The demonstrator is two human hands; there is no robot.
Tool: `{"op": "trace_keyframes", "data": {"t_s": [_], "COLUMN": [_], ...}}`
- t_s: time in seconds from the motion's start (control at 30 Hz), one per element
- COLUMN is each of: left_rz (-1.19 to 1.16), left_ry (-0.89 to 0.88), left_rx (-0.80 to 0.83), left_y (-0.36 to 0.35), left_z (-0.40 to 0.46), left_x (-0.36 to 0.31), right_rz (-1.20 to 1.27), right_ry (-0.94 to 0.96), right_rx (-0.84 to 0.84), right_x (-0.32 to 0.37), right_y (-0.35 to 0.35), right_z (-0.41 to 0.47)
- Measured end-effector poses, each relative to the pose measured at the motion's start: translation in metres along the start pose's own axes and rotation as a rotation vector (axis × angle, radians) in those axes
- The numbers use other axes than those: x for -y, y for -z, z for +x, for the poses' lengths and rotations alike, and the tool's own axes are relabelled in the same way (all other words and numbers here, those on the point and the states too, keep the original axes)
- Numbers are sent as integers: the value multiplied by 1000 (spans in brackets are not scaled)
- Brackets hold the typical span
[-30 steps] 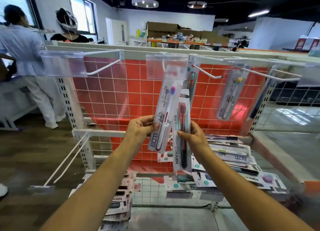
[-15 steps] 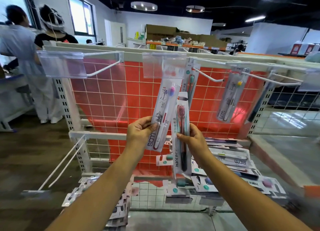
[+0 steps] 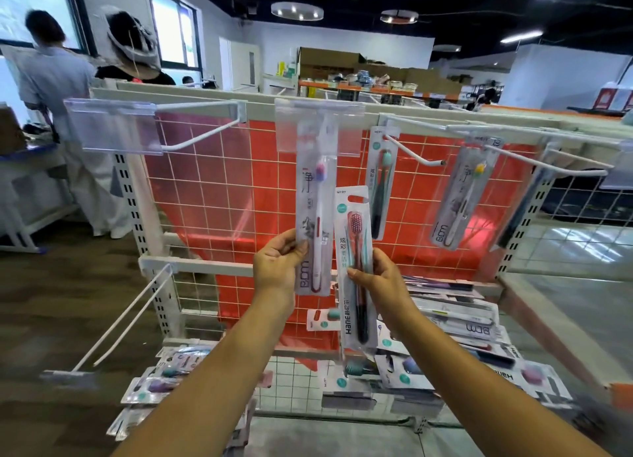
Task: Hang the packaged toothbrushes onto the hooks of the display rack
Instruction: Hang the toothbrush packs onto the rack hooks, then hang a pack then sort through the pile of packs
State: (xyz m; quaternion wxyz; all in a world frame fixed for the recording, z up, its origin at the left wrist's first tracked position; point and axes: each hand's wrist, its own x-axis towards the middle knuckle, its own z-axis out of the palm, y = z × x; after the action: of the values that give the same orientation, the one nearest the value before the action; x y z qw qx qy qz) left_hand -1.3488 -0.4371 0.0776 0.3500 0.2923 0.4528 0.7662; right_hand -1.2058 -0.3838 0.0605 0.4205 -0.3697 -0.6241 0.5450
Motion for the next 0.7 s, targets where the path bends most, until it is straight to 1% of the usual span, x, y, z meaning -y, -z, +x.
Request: {"op": "trace_keyframes", "data": {"t_s": [0.07,0.3,0.4,0.53,0.7], "left_rz": [-35,-44,-3,32,51], "left_ry": [21,26,22,12,64], "left_rx": [-37,-52,-53,-17,-30], "left_y": [0,-2,-2,-3,-15], "left_z": [1,-3,0,11,41], "left_x": [-1,-1,2,8,14], "right_rz": [3,4,4,6,56], "right_ry": [1,-25,-30,-30,-21], "right_rx": [8,27,38,30,0], "right_x": [-1,-6,-7,-9,-8], "right_y": [2,5,5,6,11], "right_z": [0,2,1,2,8]}}
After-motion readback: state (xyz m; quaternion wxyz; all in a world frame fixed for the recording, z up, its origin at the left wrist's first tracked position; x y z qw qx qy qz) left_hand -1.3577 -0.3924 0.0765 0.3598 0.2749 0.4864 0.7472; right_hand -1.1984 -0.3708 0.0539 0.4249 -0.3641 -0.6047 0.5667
